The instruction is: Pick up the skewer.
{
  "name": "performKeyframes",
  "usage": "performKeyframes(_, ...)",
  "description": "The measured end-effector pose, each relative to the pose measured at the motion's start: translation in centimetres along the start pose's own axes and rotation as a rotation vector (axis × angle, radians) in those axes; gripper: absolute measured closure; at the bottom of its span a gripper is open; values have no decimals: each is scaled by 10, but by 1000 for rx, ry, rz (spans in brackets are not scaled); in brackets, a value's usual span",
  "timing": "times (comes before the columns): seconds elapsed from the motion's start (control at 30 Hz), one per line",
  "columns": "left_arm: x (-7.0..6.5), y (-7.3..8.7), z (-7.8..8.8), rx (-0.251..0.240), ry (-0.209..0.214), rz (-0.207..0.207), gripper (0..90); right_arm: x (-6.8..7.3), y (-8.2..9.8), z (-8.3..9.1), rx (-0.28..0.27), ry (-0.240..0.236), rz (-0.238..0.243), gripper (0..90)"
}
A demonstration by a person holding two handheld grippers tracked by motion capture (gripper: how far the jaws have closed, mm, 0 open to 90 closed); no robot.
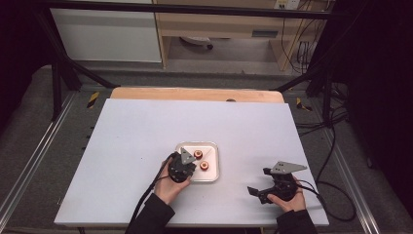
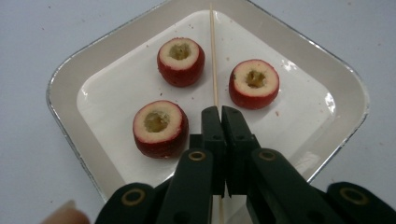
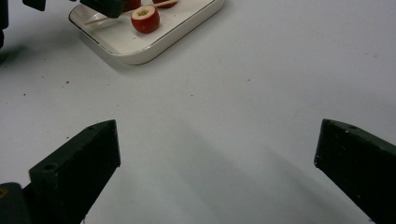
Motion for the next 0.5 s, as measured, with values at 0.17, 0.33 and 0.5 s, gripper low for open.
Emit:
performKeyframes(0.17,3,0,12,-19,8,-6,887,0,-1,0,-1,7,7,8)
performKeyframes(0.33,5,0,21,-28,20,-16,887,2,-5,-2,6,12,35,6)
performKeyframes(0.5,3,-1,27,-30,39,-49,887,8,-14,-6,26,47,94,7)
Point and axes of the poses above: each handheld gripper's, and its own axes: z roughly backward along the jaws, y roughly out of its underside, x roughly to its left, the point moved 4 cm from there along -z, roughly forward along the jaws, and after that the axes turned 2 degrees about y, right-handed, at the moved point
